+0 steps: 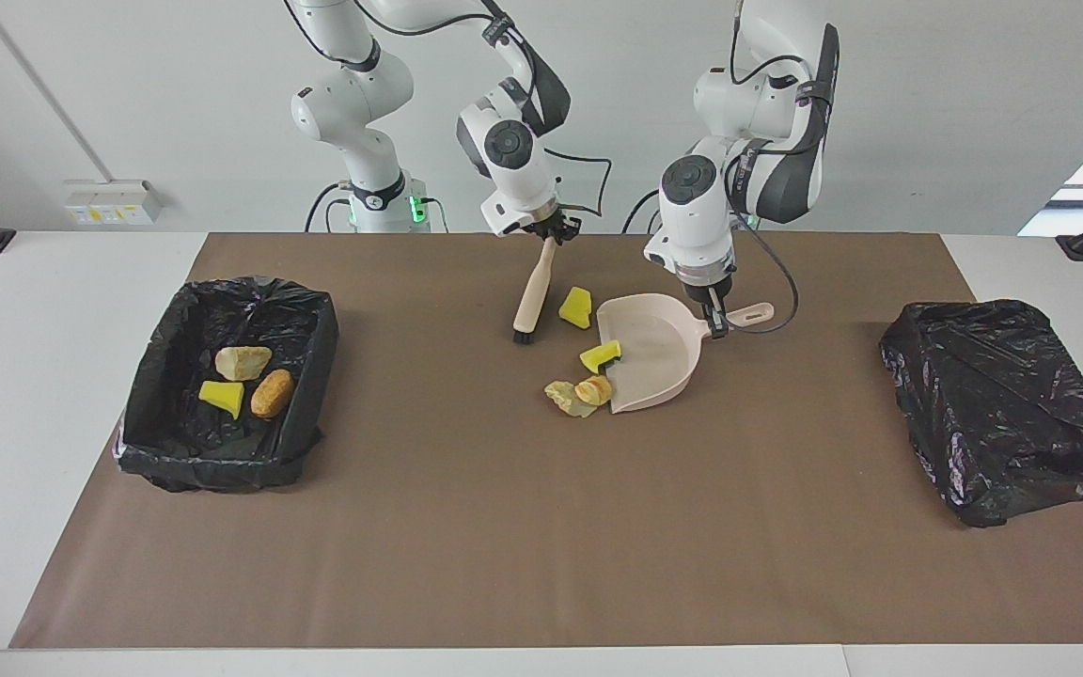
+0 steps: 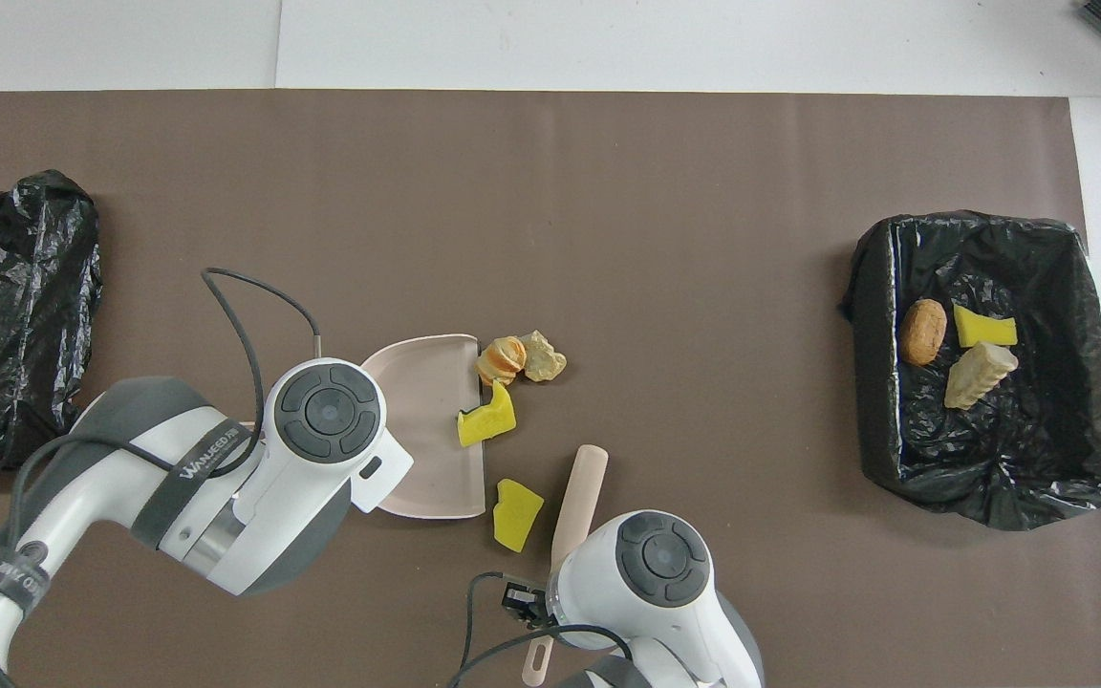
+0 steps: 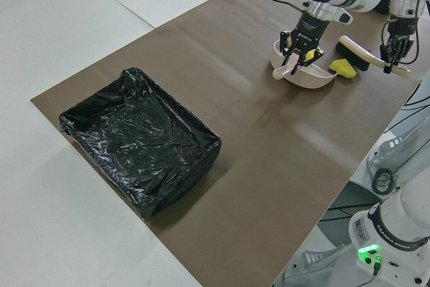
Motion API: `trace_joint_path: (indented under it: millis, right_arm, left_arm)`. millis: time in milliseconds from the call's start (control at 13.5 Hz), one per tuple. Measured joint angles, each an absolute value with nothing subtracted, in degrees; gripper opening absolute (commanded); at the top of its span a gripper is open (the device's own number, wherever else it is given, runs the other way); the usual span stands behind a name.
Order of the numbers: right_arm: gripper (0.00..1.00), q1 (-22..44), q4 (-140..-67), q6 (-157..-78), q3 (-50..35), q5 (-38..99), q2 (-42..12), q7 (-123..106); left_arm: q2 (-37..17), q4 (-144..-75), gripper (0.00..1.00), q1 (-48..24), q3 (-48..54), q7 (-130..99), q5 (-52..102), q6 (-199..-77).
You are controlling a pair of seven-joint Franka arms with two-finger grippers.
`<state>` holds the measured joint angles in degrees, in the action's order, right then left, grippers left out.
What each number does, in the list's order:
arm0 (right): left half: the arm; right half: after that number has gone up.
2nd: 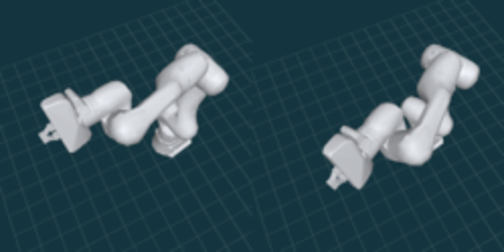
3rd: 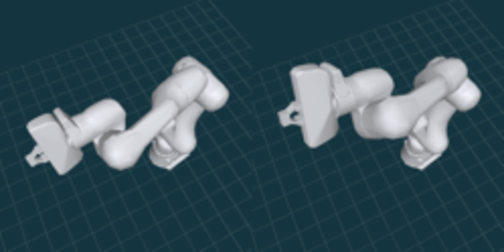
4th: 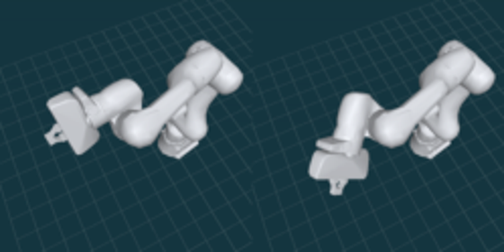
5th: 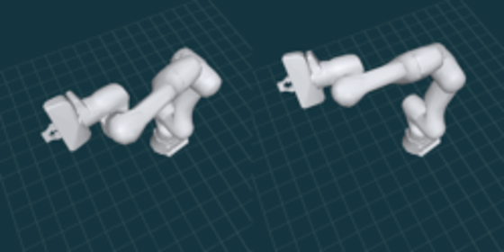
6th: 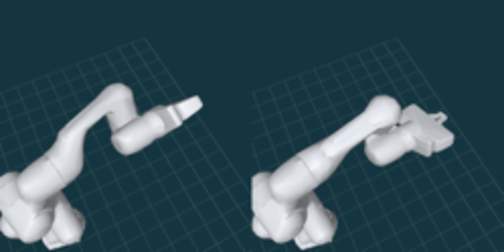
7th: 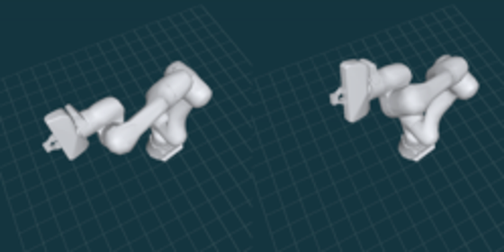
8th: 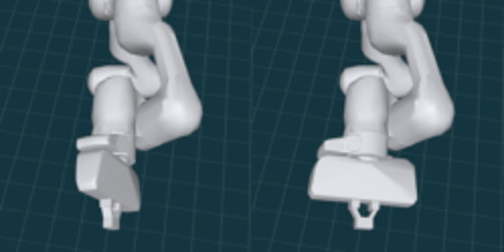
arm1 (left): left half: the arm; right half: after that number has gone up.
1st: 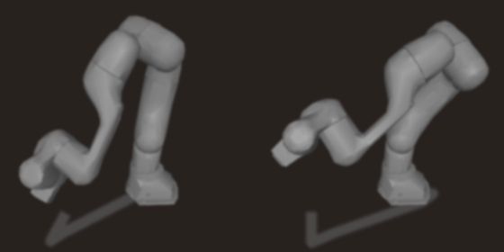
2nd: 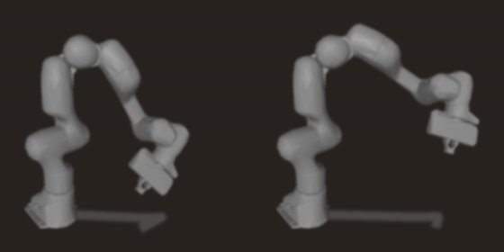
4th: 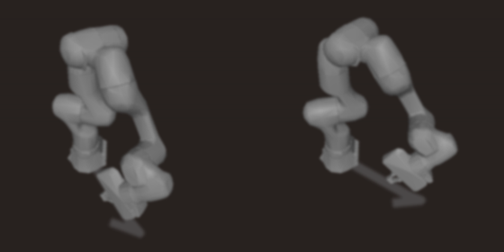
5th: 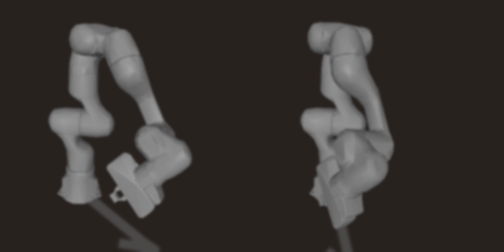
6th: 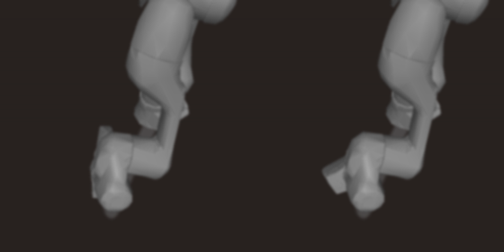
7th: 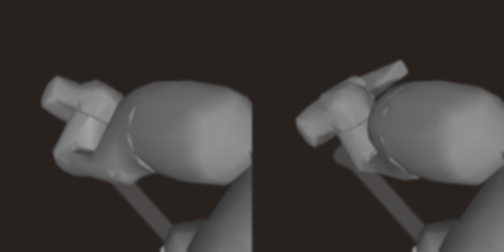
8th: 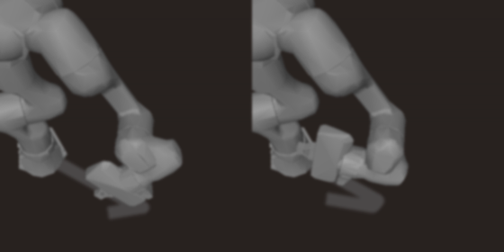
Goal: Sweep and dump trash in bin
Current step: 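Sweep the loose yellow sponge pieces into the dustpan with the right gripper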
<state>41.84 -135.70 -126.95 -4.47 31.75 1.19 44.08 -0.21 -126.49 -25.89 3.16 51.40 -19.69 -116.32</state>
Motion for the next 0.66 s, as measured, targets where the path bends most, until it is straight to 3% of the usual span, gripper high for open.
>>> trace_joint_path:
  millis: [443, 665]
  right_arm:
    - [0.0, 41.8, -128.5, -133.3, -4.1, 35.0, -5.8, 29.2]
    - [0.0, 41.8, -124.6, -132.9, -3.9, 35.4, -7.7, 26.2]
  left_arm:
    - [-0.2, -126.7, 0.0, -25.9, 3.1, 52.7, -20.7, -115.9]
    - [-0.2, -126.7, 0.0, -25.9, 3.1, 52.8, -20.7, -115.4]
